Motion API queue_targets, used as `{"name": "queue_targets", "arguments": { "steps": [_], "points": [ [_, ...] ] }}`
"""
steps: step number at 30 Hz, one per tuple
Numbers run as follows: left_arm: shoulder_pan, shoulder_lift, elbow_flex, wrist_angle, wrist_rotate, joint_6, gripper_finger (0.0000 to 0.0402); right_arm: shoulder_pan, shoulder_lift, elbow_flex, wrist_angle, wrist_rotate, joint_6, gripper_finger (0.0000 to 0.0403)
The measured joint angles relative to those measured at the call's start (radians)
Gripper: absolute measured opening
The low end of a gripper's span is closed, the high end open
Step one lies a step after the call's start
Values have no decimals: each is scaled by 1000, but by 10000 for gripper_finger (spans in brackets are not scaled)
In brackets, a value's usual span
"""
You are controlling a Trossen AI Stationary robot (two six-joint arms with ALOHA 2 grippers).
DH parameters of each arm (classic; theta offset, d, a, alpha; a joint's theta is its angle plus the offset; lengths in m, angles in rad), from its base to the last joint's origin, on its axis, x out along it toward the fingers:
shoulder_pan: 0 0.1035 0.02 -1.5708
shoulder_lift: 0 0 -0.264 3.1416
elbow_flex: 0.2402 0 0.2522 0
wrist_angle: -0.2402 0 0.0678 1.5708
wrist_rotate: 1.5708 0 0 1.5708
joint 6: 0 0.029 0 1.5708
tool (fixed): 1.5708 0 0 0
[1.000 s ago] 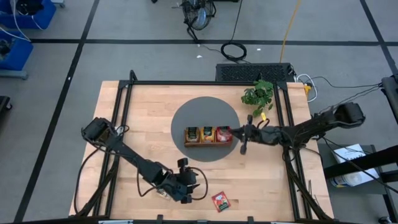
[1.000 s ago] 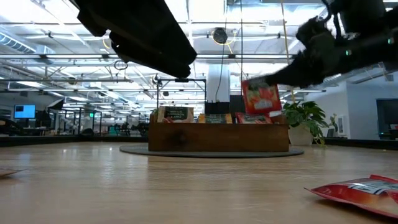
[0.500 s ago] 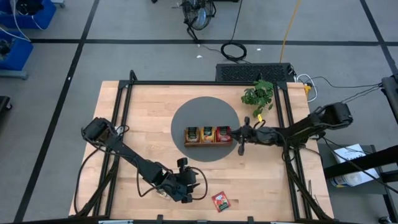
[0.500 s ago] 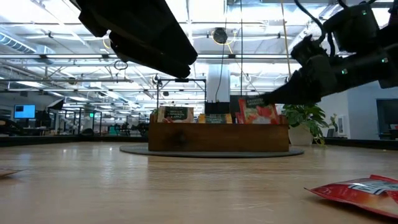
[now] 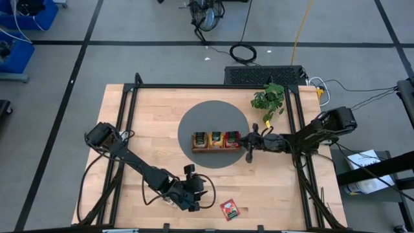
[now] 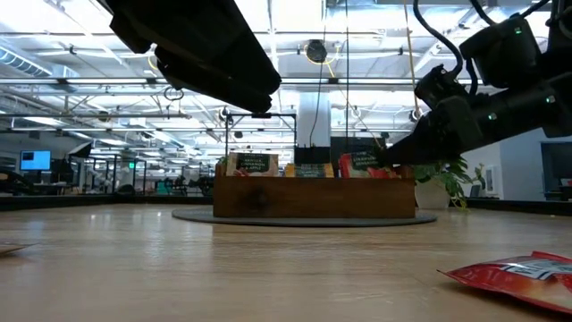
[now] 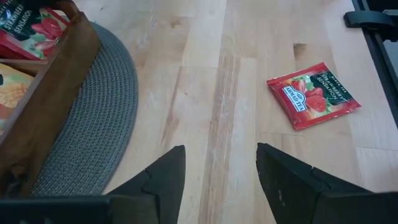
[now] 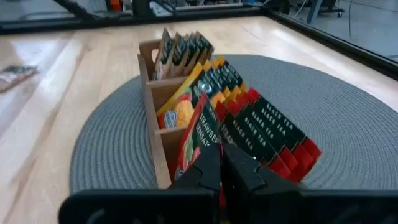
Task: Pick & Place Tea
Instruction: Put the strawberry tea sachet into the right compartment of the wooden organizer, then put the cinnamon tea sachet into the left compartment of the wooden organizer
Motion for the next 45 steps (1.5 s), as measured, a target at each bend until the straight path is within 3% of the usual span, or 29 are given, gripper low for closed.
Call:
{"name": "queue_targets", "arguments": {
  "steps": [5, 13, 17, 21, 29, 33, 36, 40, 42, 45],
  "points": [
    [-18, 0, 0, -4, -35, -3, 200, 4, 0, 0, 17, -2, -19, 36],
    [-62, 0, 0, -14, -80, -29, 200, 15, -9, 0, 111, -2, -72, 156],
    [-76, 0, 0, -13, -87, -30, 200, 86, -55, 9, 120, -1, -150, 199],
    [-96, 23, 0, 5, -91, -39, 200, 200, -88, 61, 60, 2, -209, 213],
    [-145, 108, -1, 52, -98, -60, 200, 468, -68, 185, -189, 27, -242, 192],
    [-185, 110, -1, 10, -97, -148, 200, 552, -9, 214, -187, 50, -202, 165],
    [-225, 103, -1, -88, -60, -310, 200, 582, 59, 248, -192, 47, -199, 142],
    [-291, 82, 0, -317, -43, -695, 193, 578, 167, 318, -196, 15, -224, 106],
    [-328, 72, -1, -424, -50, -858, 178, 561, 227, 367, -198, -5, -257, 74],
    [-380, 71, -1, -459, -52, -990, 145, 526, 297, 442, -208, -57, -316, 18]
  ]
}}
